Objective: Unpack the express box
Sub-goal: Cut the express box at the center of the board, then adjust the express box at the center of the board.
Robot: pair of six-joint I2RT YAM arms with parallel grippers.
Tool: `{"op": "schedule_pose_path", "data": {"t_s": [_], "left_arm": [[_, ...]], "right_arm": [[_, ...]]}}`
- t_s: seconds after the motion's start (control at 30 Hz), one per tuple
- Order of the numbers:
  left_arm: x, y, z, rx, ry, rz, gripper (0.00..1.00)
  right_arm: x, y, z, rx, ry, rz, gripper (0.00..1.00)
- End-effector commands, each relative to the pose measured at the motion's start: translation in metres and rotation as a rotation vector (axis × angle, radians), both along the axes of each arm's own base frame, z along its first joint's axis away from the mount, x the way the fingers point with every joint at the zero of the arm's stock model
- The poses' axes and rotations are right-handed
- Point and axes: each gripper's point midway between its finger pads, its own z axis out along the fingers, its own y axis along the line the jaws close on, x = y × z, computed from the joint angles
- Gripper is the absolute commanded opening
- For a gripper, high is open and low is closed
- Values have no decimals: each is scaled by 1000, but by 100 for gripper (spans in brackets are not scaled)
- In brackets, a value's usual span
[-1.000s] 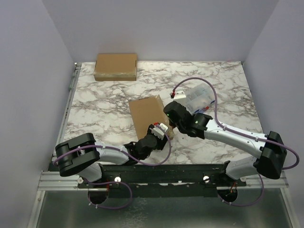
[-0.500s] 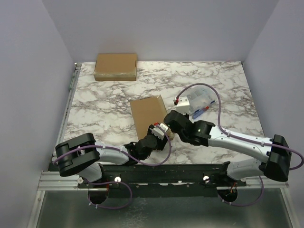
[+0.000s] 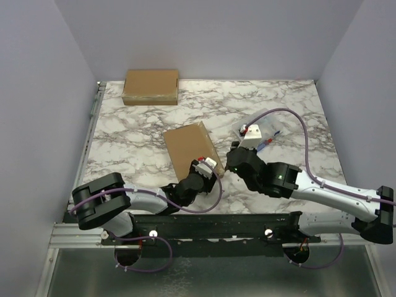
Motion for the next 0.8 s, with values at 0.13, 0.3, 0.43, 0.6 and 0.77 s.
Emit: {"op": "schedule_pose_path", "data": {"t_s": [0.13, 0.3, 0.43, 0.6, 0.77], "left_arm": [[-14, -1, 12, 23, 118, -59, 69], [-31, -25, 93, -201, 223, -167, 79], [1, 23, 100, -300, 381, 26, 78], [60, 130, 79, -442, 499, 486, 77], [89, 199, 45, -495, 535, 812, 77]], "right_arm": [[16, -29, 30, -71, -58, -99, 0], [53, -39, 9, -30, 45, -19, 0], [64, -29, -19, 3, 110, 72, 0], [61, -14, -58, -36, 179, 162, 0], [59, -6, -84, -79, 177, 161, 0]]}}
